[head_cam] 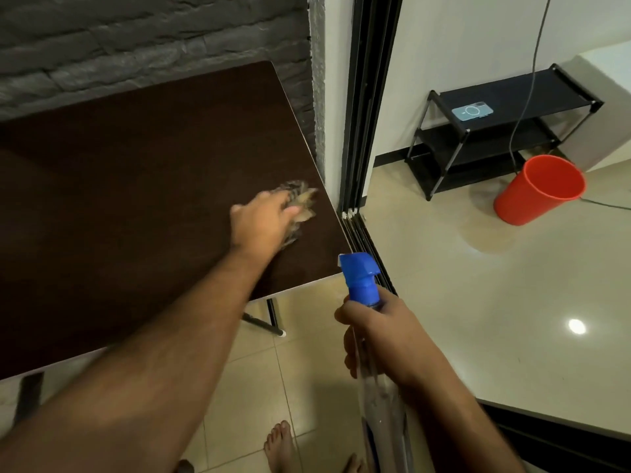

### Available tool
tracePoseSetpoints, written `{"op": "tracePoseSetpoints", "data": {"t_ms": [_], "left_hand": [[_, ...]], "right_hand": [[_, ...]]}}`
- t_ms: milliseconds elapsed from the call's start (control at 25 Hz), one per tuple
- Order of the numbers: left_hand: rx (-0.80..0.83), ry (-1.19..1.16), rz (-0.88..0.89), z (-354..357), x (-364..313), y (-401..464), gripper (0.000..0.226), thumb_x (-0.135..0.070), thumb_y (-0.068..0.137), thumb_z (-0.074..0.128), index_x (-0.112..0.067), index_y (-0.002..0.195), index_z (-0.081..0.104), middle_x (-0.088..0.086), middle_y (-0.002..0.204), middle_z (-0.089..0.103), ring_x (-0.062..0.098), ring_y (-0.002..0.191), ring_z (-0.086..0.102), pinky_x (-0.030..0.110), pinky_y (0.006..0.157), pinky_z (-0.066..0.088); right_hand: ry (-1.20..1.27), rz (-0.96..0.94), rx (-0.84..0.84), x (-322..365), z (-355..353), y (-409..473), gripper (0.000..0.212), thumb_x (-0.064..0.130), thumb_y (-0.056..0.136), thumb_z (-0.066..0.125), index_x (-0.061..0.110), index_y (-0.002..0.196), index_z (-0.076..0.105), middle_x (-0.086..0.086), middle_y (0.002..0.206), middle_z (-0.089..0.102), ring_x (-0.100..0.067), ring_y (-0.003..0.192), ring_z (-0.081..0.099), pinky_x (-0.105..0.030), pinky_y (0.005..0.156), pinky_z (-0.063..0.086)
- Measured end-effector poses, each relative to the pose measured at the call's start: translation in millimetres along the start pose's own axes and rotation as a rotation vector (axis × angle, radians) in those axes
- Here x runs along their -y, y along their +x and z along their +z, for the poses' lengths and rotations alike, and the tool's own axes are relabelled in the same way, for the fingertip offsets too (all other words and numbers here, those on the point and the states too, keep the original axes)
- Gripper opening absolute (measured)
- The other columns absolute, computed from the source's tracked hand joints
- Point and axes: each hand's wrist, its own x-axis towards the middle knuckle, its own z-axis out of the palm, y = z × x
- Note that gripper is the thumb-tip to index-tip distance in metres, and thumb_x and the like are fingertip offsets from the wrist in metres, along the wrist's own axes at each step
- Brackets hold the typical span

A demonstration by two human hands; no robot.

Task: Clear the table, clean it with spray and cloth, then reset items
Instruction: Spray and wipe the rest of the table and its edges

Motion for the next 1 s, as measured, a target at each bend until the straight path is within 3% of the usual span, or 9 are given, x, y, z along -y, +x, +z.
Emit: {"op": "tracePoseSetpoints", "data": {"t_ms": [120, 200, 320, 480, 640, 840, 1000], "left_hand": [[0.083, -0.070, 0.218, 15.5, -61.9, -24.1, 0.023, -0.046, 0.093, 0.045, -0.034, 0.107, 0.059, -0.004, 0.098, 0.059, 0.018, 0.089, 0.060, 0.036, 0.076, 0.029], [0.110, -0.078, 0.334, 16.3, -68.5, -50.8, 0.023, -0.039, 0.095, 0.047, -0.031, 0.113, 0.058, -0.005, 0.095, 0.055, 0.016, 0.084, 0.059, 0.036, 0.078, 0.029], [0.166, -0.030, 0.388, 0.5, -34.8, -78.7, 0.027, -0.038, 0.096, 0.047, -0.030, 0.121, 0.054, -0.007, 0.097, 0.049, 0.015, 0.092, 0.058, 0.035, 0.084, 0.030], [0.208, -0.019, 0.328, -18.3, 39.4, -113.9, 0.042, -0.048, 0.093, 0.050, -0.037, 0.133, 0.048, -0.011, 0.114, 0.056, 0.011, 0.102, 0.056, 0.031, 0.084, 0.032], [0.121, 0.027, 0.191, -26.4, 92.7, -117.4, 0.044, -0.051, 0.091, 0.050, -0.037, 0.132, 0.051, -0.011, 0.111, 0.059, 0.011, 0.098, 0.059, 0.033, 0.083, 0.038], [0.054, -0.049, 0.117, -24.1, 116.6, -112.1, 0.041, -0.050, 0.090, 0.053, -0.035, 0.128, 0.056, -0.010, 0.109, 0.061, 0.012, 0.097, 0.060, 0.031, 0.079, 0.033], [0.025, -0.013, -0.044, -44.0, 197.0, -100.5, 0.043, -0.052, 0.092, 0.047, -0.034, 0.131, 0.053, -0.007, 0.117, 0.059, 0.014, 0.108, 0.057, 0.036, 0.086, 0.035]], "right_hand": [[0.001, -0.001, -0.006, 4.0, 4.8, -0.6, 0.015, 0.016, 0.082, 0.064, 0.015, 0.089, 0.051, -0.007, 0.058, 0.054, -0.022, 0.048, 0.052, -0.034, 0.053, 0.047], [0.007, -0.003, -0.007, 6.3, 7.4, -1.2, 0.015, 0.016, 0.083, 0.063, 0.015, 0.092, 0.051, -0.006, 0.056, 0.054, -0.022, 0.047, 0.052, -0.034, 0.054, 0.047], [0.007, -0.011, 0.023, 7.4, 9.1, -4.5, 0.016, 0.016, 0.085, 0.063, 0.016, 0.098, 0.053, -0.005, 0.056, 0.056, -0.021, 0.048, 0.054, -0.035, 0.055, 0.049], [-0.004, -0.003, 0.066, 8.8, 21.7, -1.9, 0.018, 0.018, 0.087, 0.063, 0.016, 0.101, 0.053, -0.007, 0.060, 0.057, -0.020, 0.050, 0.055, -0.036, 0.056, 0.052], [-0.033, -0.018, 0.121, 16.2, 57.5, 11.1, 0.019, 0.019, 0.087, 0.063, 0.016, 0.102, 0.053, -0.011, 0.065, 0.059, -0.024, 0.055, 0.056, -0.040, 0.062, 0.051], [-0.127, -0.089, 0.167, 35.7, 115.8, 32.2, 0.021, 0.027, 0.082, 0.064, 0.018, 0.099, 0.057, -0.011, 0.071, 0.061, -0.028, 0.061, 0.057, -0.043, 0.063, 0.050], [-0.197, -0.102, 0.189, 54.0, 166.3, 47.9, 0.026, 0.031, 0.078, 0.065, 0.021, 0.100, 0.057, -0.012, 0.081, 0.061, -0.028, 0.070, 0.057, -0.053, 0.074, 0.054]]}}
